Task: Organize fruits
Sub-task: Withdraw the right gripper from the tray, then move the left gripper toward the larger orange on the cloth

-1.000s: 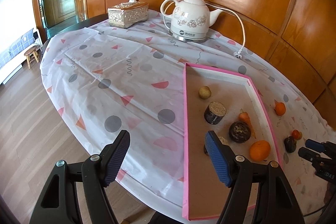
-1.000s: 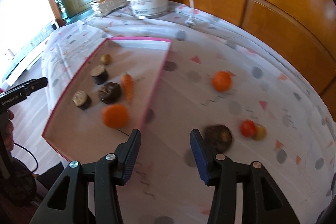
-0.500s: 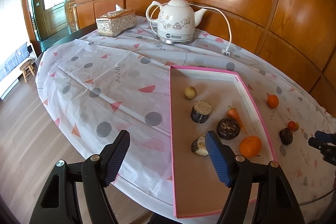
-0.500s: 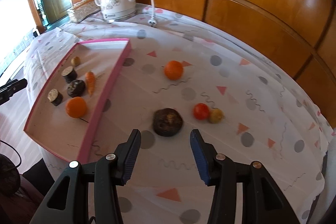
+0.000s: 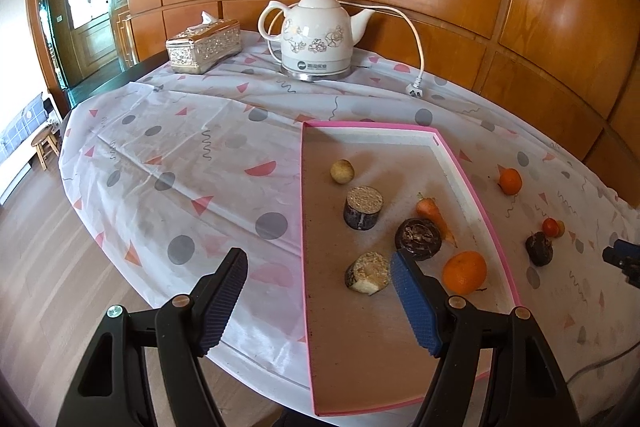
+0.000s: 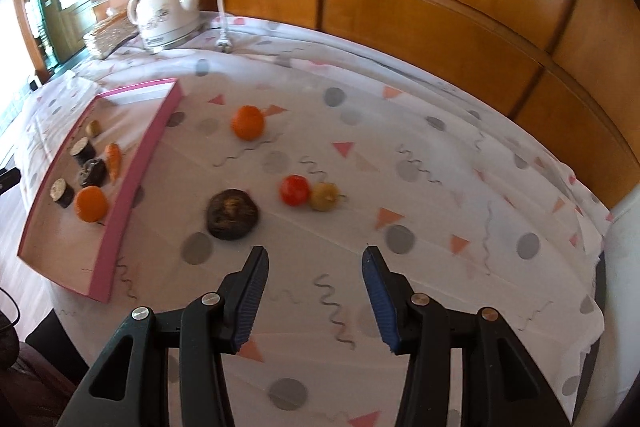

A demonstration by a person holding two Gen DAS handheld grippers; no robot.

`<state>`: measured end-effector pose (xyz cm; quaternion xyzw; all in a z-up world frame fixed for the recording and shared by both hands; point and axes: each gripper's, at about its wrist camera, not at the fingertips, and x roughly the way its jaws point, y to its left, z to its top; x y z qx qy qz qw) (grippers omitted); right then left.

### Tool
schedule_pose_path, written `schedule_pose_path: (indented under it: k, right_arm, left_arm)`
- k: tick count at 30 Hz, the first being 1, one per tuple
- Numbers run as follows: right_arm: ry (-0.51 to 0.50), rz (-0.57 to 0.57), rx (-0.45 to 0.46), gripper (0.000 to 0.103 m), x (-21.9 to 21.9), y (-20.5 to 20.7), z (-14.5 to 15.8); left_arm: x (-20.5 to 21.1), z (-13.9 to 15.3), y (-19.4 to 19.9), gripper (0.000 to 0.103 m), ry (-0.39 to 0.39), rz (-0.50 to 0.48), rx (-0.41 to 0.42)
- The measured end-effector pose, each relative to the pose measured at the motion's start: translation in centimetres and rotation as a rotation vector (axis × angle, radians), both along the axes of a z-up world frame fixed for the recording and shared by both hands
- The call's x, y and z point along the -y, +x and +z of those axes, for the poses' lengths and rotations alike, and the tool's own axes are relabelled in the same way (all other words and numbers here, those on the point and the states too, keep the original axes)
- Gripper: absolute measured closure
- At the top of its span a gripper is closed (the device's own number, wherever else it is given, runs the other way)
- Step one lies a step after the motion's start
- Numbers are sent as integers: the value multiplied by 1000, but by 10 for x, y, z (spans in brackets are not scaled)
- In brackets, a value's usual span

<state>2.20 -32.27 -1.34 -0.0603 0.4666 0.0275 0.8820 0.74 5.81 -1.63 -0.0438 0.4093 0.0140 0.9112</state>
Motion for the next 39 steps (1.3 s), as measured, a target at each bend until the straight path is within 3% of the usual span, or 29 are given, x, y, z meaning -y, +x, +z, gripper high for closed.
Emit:
schedule_pose_path:
  k: [22, 39]
  right_arm:
    - [37, -438, -34, 54, 138, -12, -13]
    - [114, -769, -63, 54, 210, -33, -20]
  left_arm:
    - [34, 0, 11, 29, 27, -86, -7]
    - [119, 4, 31, 29, 71, -333, 1]
